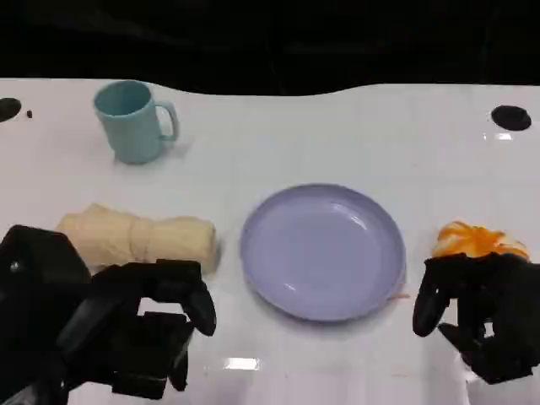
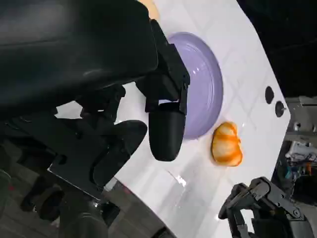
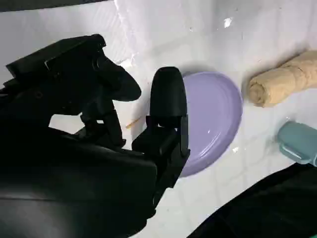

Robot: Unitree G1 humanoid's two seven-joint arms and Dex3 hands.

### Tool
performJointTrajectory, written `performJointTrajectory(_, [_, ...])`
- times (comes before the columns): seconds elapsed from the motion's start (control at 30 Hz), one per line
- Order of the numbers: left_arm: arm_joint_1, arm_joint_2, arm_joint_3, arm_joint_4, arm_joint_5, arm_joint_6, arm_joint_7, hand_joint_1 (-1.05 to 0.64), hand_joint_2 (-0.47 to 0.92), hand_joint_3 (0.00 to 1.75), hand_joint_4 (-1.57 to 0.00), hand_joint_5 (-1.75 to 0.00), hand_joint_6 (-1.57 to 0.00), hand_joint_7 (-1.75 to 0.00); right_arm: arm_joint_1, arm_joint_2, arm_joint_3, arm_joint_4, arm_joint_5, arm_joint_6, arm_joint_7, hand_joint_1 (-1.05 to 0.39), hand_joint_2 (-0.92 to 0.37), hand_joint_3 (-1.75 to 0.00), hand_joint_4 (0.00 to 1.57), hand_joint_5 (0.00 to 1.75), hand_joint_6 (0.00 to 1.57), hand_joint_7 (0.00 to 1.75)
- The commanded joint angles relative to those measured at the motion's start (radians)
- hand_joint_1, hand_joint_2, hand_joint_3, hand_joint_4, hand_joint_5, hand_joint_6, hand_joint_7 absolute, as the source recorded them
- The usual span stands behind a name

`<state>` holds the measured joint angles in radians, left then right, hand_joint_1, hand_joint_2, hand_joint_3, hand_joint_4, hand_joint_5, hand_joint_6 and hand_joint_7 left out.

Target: Grasp the towel on the left side of the plate with the left hand and place it into the plate.

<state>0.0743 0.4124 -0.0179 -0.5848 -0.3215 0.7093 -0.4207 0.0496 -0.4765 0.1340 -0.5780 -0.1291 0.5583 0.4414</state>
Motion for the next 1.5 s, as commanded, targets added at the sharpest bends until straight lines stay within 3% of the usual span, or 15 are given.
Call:
performJointTrajectory(0.03, [-0.008,0.016,0.001,0.002,0.008,0.001,0.003,-0.08,0.46,1.35,-0.79,-1.75,-0.72,-1.57,-0.01,-0.008,-0.006,0.002,0.003,-0.002,0.002,0.01,-0.6,-1.04,0.71,1.72,0.68,1.43])
performJointTrajectory(0.77, [-0.011,0.015,0.002,0.012,0.01,0.0,0.007,-0.08,0.47,1.34,-0.8,-1.75,-0.72,-1.56,-0.014,-0.002,-0.002,0.007,0.005,0.003,0.0,0.02,-0.62,-1.01,0.69,1.7,0.68,1.42])
performJointTrajectory(0.97, [-0.008,0.012,0.01,0.01,0.009,-0.004,0.011,-0.08,0.48,1.32,-0.74,-1.75,-0.7,-1.52,-0.012,0.002,0.001,0.0,0.002,0.01,-0.003,0.01,-0.61,-1.01,0.7,1.7,0.68,1.41])
performJointTrajectory(1.1, [-0.003,0.006,0.013,-0.003,0.018,0.0,0.032,-0.09,0.47,1.25,-0.65,-1.57,-0.66,-1.27,-0.011,0.007,0.003,-0.003,0.003,0.013,-0.004,0.02,-0.61,-1.02,0.69,1.7,0.68,1.42])
performJointTrajectory(1.33, [0.006,0.033,-0.009,-0.043,0.087,-0.039,0.053,-0.12,0.64,0.89,-0.51,-1.23,-0.61,-0.63,-0.013,0.006,0.006,0.001,-0.001,0.013,-0.006,0.02,-0.62,-1.0,0.7,1.71,0.68,1.42])
performJointTrajectory(1.37, [0.006,0.039,-0.013,-0.05,0.1,-0.041,0.052,-0.15,0.71,0.72,-0.48,-1.11,-0.6,-0.49,-0.013,0.006,0.007,0.003,-0.002,0.012,-0.007,0.02,-0.62,-1.0,0.7,1.71,0.68,1.42])
performJointTrajectory(1.5, [0.01,0.08,-0.031,-0.066,0.187,-0.128,0.041,-0.2,0.89,0.34,-0.38,-0.87,-0.5,-0.2,-0.017,0.008,0.018,0.017,-0.007,-0.009,-0.009,0.02,-0.61,-1.02,0.71,1.7,0.68,1.42])
